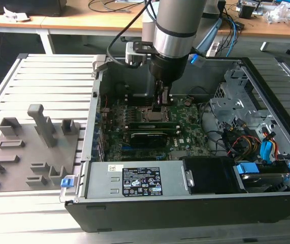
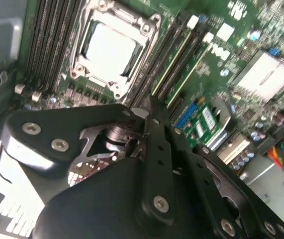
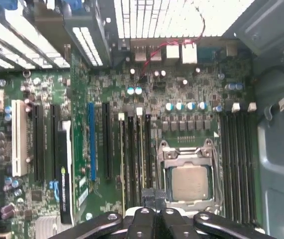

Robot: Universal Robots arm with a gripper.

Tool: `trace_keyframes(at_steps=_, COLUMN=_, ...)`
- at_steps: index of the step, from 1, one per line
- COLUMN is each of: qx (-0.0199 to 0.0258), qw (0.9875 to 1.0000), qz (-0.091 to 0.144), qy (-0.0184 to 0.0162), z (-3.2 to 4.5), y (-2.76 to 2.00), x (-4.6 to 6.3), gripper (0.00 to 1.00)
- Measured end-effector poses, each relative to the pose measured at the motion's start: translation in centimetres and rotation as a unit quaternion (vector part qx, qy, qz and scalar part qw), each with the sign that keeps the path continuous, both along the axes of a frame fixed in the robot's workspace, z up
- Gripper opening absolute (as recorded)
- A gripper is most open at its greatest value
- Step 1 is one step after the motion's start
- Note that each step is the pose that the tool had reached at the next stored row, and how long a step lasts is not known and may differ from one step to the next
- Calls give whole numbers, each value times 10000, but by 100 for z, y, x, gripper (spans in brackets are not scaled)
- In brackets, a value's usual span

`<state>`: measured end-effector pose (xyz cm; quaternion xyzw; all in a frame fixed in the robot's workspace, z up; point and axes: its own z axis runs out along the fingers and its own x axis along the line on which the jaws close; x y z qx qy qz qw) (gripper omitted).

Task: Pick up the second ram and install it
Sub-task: 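Press down the second ram until it locks into place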

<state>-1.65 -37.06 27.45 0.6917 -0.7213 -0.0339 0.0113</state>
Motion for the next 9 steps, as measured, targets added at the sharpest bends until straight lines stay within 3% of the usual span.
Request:
trace_keyframes(at_steps=5, qx=-8, qw=10000, qz=72, qy=15, z=-188, y=0, x=321, gripper=11)
trace_keyframes(at_steps=9, qx=-8, qw=9999, qz=123, qy=20, z=-324, y=-24, x=339, gripper=11)
